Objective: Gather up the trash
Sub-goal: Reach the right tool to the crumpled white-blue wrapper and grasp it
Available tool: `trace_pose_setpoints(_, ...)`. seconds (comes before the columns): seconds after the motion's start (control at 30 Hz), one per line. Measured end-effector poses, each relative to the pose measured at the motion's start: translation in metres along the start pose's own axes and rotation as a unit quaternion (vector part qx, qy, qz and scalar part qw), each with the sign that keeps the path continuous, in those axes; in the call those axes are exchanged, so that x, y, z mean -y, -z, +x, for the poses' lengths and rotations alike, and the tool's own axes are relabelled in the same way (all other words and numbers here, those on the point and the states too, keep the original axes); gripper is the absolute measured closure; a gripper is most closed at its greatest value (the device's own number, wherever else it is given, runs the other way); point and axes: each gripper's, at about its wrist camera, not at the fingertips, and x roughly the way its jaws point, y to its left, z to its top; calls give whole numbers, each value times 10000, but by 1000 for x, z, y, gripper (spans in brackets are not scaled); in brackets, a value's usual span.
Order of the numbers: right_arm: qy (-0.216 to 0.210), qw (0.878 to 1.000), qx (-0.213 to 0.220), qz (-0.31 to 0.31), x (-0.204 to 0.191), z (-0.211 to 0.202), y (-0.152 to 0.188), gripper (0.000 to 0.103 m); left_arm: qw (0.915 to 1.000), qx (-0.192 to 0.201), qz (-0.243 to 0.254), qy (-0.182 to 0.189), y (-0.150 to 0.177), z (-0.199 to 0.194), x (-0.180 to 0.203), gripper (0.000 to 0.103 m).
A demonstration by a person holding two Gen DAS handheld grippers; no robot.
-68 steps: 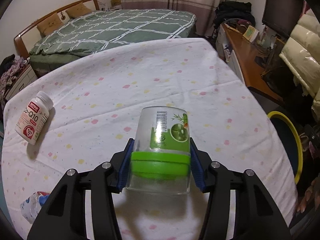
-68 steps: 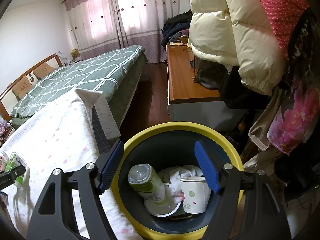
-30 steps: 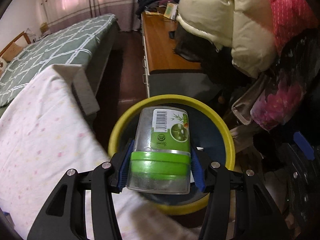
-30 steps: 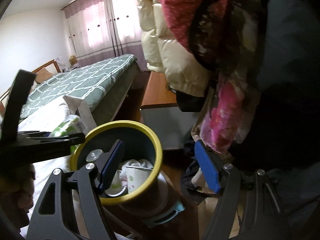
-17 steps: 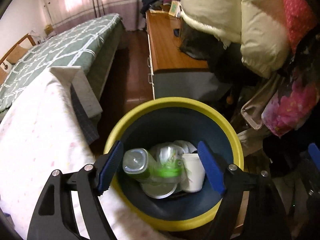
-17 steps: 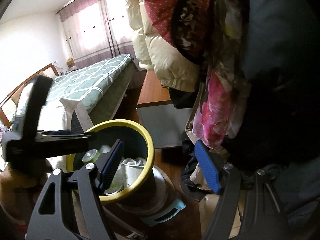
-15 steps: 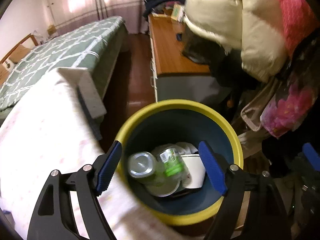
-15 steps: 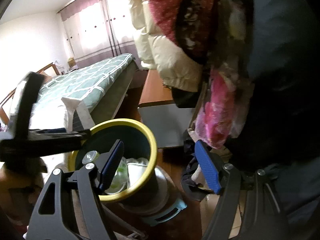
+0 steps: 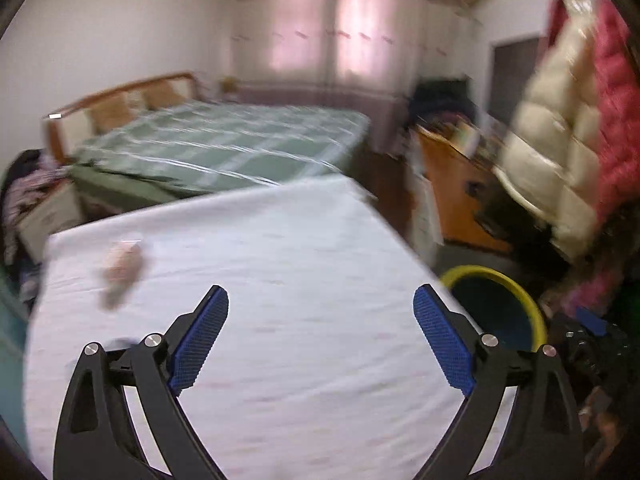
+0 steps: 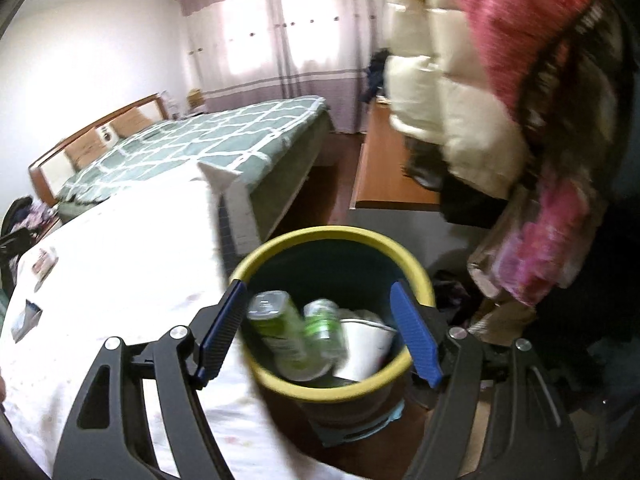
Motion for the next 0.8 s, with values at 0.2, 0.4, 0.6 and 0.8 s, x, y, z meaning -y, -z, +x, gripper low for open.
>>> trace_pose_setpoints(0.2, -334, 9988, -65, -363, -57, 7, -4, 32, 9929, 448, -565, -943, 19, -36, -107, 8)
trace_pose_setpoints(0.4, -639, 9952, -102, -728, -117, 11, -4, 32, 9745, 649, -1124, -1828, 41, -52, -204, 8)
trace_pose_setpoints(0.6, -951, 9891, -224, -1103, -176, 17, -5, 32, 9532, 746, -1641, -2428, 63, -60, -263, 8)
trace_pose_setpoints(0.8, -1330, 9804, -342, -1410, -233, 26, -5, 32, 9400, 745, -2074, -2606, 75, -69, -295, 8)
